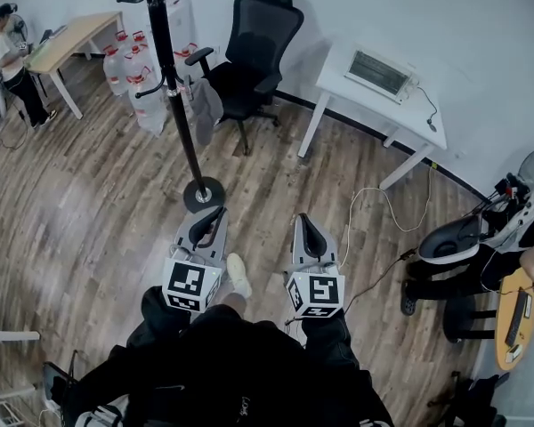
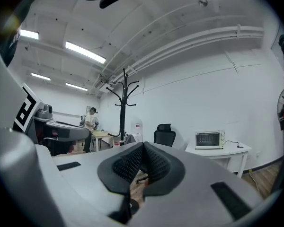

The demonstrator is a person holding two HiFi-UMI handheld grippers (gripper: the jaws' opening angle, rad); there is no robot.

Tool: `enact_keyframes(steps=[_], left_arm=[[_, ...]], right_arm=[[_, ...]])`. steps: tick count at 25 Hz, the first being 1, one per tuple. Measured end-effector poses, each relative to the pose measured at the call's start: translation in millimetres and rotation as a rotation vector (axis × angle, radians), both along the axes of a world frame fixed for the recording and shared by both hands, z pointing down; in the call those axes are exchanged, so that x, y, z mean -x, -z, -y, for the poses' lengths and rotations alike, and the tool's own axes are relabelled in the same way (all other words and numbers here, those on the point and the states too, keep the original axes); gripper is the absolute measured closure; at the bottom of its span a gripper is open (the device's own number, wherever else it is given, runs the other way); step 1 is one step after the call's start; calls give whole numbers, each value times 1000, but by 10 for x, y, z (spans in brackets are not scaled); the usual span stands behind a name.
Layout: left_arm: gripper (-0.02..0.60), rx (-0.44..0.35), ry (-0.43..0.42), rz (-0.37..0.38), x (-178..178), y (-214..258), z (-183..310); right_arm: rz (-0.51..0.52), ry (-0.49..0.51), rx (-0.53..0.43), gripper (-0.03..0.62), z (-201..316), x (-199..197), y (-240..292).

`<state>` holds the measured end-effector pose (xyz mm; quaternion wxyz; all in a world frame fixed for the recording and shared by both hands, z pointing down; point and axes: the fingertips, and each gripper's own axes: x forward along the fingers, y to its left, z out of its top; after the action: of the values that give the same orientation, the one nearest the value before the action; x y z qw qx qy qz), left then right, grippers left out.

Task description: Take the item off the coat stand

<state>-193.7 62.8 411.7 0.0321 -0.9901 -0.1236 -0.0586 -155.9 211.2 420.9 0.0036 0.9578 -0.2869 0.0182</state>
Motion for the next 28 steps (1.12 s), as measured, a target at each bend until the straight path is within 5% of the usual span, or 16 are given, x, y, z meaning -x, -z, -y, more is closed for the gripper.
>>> enact_keyframes(steps=[16, 28], left_arm=[[546, 42, 20, 45, -2056, -52, 628], [546, 42, 131, 36, -2769, -103, 1313]], right_arm=[[44, 33, 39, 579, 651, -2057, 0], [38, 154, 40, 579, 1439, -2938, -62]])
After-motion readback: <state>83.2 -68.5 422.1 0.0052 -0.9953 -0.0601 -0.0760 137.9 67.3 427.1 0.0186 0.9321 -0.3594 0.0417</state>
